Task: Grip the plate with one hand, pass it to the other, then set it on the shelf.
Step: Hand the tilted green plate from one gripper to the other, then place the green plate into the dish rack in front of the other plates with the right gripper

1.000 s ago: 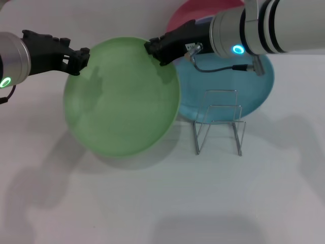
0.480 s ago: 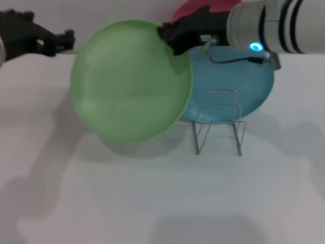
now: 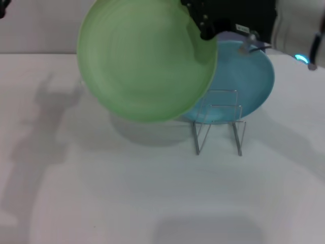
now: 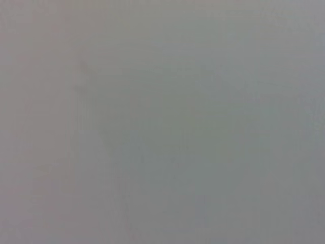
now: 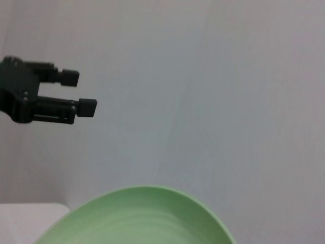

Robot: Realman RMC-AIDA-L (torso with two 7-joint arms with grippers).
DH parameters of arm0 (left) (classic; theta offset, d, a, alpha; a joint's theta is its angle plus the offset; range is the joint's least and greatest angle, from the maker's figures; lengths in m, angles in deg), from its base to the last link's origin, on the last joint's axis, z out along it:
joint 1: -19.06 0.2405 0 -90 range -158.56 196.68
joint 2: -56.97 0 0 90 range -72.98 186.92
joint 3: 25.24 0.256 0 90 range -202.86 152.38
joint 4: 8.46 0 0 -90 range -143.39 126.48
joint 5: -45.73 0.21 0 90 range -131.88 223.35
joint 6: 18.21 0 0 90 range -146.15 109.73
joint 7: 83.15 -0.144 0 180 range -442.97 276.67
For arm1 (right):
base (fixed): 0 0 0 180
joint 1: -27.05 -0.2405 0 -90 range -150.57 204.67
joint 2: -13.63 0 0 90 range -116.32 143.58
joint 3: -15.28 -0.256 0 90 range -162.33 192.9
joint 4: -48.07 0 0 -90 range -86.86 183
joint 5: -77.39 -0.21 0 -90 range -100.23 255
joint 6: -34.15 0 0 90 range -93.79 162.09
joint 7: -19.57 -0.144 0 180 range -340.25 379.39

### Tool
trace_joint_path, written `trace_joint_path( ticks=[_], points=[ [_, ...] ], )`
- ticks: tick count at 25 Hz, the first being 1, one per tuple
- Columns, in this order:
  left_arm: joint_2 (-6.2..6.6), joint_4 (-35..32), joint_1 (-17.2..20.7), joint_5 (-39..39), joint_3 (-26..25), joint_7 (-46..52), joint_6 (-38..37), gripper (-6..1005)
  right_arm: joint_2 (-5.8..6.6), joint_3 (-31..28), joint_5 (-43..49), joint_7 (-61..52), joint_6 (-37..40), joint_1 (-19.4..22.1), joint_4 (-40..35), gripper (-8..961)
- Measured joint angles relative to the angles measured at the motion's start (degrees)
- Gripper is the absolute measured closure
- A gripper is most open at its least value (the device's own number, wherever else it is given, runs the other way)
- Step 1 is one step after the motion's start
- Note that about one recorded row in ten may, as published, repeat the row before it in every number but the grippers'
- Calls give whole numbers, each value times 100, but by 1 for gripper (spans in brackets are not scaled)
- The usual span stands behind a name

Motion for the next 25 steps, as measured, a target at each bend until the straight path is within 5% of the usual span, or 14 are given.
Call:
trace_joint_path(
  ticks=[3,8,13,25],
  points=[
    [1,-1314,-193,-20,18,493,-1564,191,-3,-8,-1009,1338,10,354,-118,927],
    [-4,-2895,-569,-20,-26,1163,-2893,191,4,-152,-2812,3781,-337,798,-705,928],
    [-5,-3812,-892,-19,-53,1665,-3231,191,4,-455,-4627,6032,-1476,979,-1796,929],
    [-27,-4634,-1238,-18,42,1869,-3294,191,-9,-1488,-5513,7847,-3292,815,-3111,930]
  ],
)
